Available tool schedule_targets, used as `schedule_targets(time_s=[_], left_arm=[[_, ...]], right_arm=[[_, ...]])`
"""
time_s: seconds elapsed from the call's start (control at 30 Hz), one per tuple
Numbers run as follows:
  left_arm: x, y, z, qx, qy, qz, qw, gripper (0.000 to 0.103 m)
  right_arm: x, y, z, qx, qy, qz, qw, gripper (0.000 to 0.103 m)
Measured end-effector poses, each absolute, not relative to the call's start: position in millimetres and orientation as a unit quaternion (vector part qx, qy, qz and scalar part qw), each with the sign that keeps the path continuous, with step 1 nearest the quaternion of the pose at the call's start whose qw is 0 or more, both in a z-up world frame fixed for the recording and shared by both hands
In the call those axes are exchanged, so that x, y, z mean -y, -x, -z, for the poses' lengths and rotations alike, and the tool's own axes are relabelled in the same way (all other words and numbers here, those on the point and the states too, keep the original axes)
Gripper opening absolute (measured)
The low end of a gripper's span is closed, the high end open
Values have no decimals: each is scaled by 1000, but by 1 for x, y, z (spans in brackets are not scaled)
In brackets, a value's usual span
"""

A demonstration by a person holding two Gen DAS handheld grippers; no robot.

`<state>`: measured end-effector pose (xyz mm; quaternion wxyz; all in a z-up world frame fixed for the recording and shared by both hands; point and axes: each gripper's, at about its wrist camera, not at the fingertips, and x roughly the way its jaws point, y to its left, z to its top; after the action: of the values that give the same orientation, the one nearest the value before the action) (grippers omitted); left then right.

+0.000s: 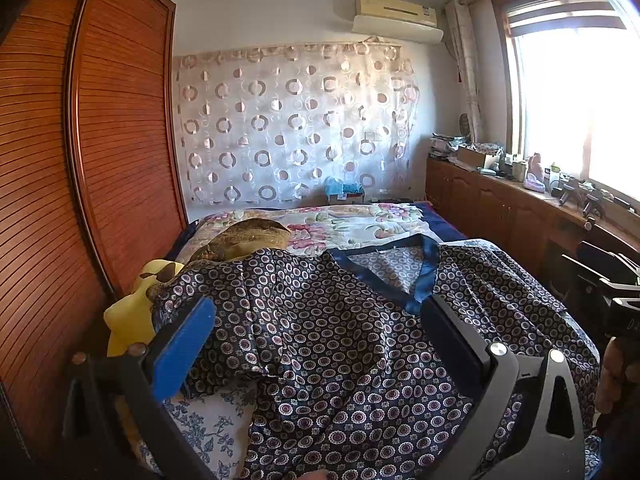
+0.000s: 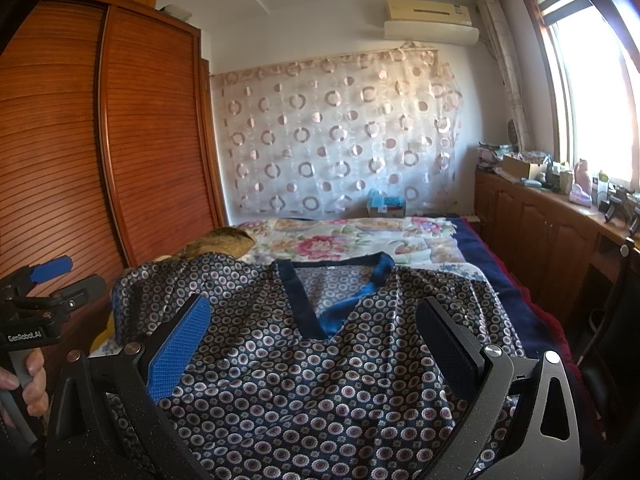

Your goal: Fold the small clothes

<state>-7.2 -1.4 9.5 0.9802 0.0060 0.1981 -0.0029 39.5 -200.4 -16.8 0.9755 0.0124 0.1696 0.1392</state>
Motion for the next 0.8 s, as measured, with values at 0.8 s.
schedule_targets(time_s=[0.8], left_arm=[[5,10,-14,-194,-10,5,981,103]], right_arm=[[200,-39,16,-170,-13,-140,975,103]])
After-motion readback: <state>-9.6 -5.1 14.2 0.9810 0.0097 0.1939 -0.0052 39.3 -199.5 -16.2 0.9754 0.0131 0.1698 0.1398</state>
